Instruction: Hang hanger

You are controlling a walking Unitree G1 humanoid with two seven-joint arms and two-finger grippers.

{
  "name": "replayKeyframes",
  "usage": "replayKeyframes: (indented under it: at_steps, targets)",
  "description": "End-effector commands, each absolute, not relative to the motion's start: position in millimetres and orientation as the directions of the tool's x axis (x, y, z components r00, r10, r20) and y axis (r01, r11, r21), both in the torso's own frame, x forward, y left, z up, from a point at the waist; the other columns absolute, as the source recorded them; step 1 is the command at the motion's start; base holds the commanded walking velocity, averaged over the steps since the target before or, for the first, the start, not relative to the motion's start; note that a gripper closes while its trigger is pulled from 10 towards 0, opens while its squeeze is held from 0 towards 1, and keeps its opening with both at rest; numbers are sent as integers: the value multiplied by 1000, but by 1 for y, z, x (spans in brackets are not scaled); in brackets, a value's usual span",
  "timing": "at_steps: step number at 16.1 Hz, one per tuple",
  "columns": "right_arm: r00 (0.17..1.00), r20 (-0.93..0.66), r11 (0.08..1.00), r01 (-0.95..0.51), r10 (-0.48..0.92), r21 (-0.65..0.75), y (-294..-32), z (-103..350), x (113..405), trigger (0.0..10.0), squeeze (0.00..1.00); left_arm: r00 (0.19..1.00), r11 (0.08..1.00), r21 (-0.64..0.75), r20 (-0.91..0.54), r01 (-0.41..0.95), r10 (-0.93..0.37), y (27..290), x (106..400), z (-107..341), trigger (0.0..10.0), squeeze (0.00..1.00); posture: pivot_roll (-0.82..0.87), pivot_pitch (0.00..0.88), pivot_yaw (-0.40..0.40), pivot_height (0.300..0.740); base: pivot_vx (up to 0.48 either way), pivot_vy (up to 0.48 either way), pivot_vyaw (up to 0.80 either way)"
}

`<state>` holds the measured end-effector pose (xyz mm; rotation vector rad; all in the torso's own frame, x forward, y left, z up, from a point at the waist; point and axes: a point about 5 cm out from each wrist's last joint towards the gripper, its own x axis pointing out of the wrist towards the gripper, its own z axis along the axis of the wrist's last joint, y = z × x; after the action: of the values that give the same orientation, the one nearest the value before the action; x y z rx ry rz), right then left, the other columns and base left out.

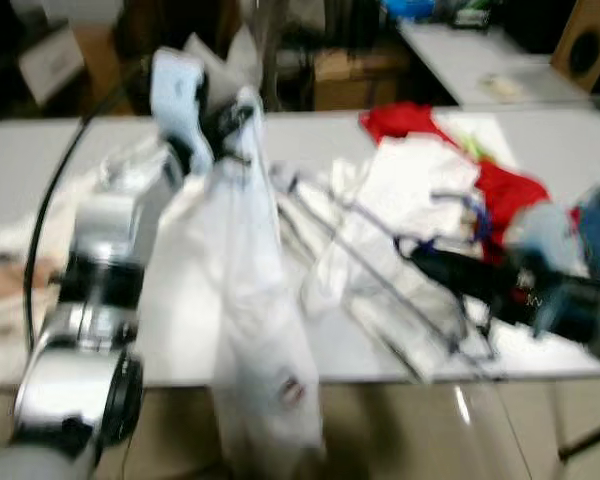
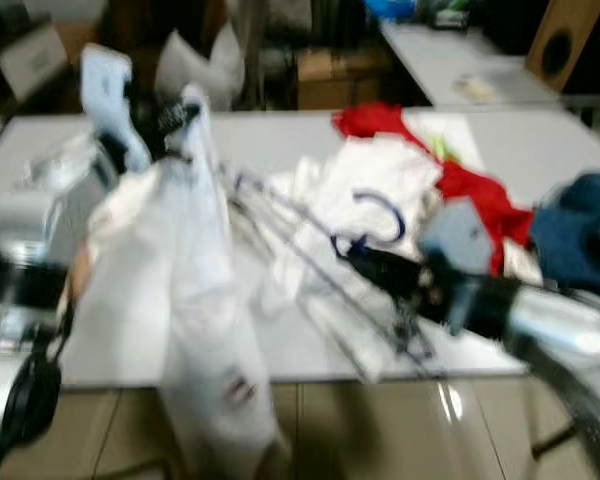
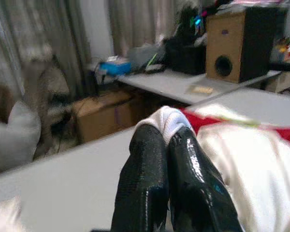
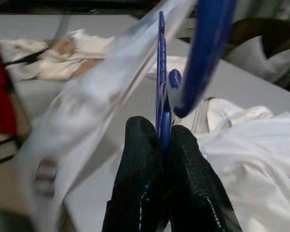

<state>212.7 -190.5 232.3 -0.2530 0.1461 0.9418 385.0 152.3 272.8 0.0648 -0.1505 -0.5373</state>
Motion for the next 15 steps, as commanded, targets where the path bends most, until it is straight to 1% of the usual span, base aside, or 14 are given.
replayKeyframes:
  at_steps: [1, 4, 5, 6, 7, 9, 10, 11, 13, 14, 15]
  targets:
    - [527, -247, 510, -850, 813, -134, -193, 239, 206, 10000, 0, 827, 844, 153, 176, 513, -534, 145, 389, 290, 10000, 0, -111, 0, 75, 740, 352, 0, 0]
    - [488, -229, 472, -873, 842, -125, -194, 252, 207, 10000, 0, 811, 833, 182, 195, 523, -552, 142, 394, 299, 10000, 0, -107, 0, 74, 740, 354, 0, 0]
    - [468, -254, 448, -884, 846, -134, -189, 249, 210, 10000, 0, 785, 815, 178, 218, 552, -580, 137, 394, 307, 10000, 0, -106, 0, 74, 740, 326, 0, 0]
    - [469, -281, 445, -883, 838, -148, -186, 245, 216, 10000, 0, 758, 794, 167, 237, 584, -607, 131, 391, 313, 10000, 0, -106, 0, 74, 740, 307, 0, 0]
    - [463, -297, 439, -886, 835, -147, -182, 241, 220, 10000, 0, 736, 779, 155, 259, 607, -625, 128, 389, 318, 10000, 0, -106, 0, 80, 740, 0, 0, 0]
    - [459, -334, 434, -888, 823, -151, -172, 230, 238, 10000, 0, 691, 744, 180, 282, 643, -665, 125, 381, 328, 10000, 0, -95, 0, 75, 740, 0, 0, 0]
    - [482, -345, 449, -876, 805, -175, -169, 225, 252, 10000, 0, 670, 727, 195, 288, 659, -684, 125, 376, 333, 10000, 0, -88, 0, 71, 740, 0, 0, 0]
    - [524, -361, 472, -852, 771, -228, -167, 222, 270, 10000, 0, 635, 704, 178, 322, 688, -702, 127, 368, 342, 10000, 0, -81, 0, 66, 740, 0, 0, 0]
    - [597, -333, 523, -801, 729, -292, -167, 227, 296, 10000, 0, 589, 675, 180, 363, 716, -722, 129, 358, 354, 10000, 0, -73, 0, 59, 740, 0, 0, 0]
    - [663, -289, 576, -746, 690, -335, -170, 235, 315, 10000, 0, 548, 640, 179, 377, 748, -746, 128, 351, 360, 10000, 0, -64, 0, 51, 740, 0, 0, 0]
    - [790, -189, 675, -601, 583, -428, -180, 260, 350, 10000, 0, 462, 571, 194, 412, 798, -785, 124, 336, 372, 10000, 0, -50, 0, 36, 740, 0, 0, 0]
